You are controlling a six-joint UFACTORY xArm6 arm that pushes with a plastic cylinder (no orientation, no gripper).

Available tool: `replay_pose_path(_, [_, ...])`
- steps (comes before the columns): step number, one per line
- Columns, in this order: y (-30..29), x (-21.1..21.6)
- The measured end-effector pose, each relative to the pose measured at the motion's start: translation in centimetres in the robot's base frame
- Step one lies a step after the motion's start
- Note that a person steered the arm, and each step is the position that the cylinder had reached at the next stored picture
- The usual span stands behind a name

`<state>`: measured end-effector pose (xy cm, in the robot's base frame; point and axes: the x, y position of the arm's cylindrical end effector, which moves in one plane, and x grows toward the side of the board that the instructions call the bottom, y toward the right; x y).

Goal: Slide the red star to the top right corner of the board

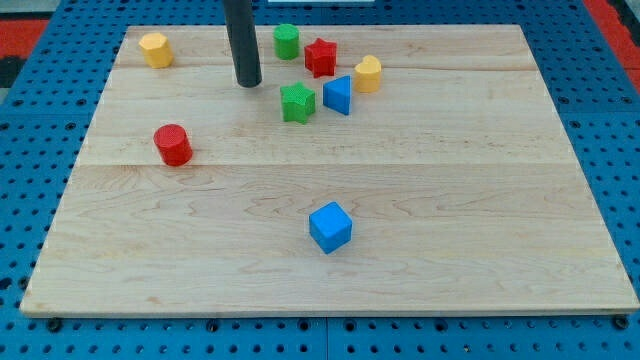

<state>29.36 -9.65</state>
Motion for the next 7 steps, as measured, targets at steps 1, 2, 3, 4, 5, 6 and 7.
replay_pose_path(1, [0.7, -2.8])
replay_pose_path(2, [5.6, -3.9])
replay_pose_path(3, [12.9, -4.3])
replay_pose_path(4, [19.2, -4.4])
replay_pose_path(5, [19.9, -4.2])
replay_pose_path(6, [16.0, -2.3])
replay_pose_path(7, [15.7, -1.0])
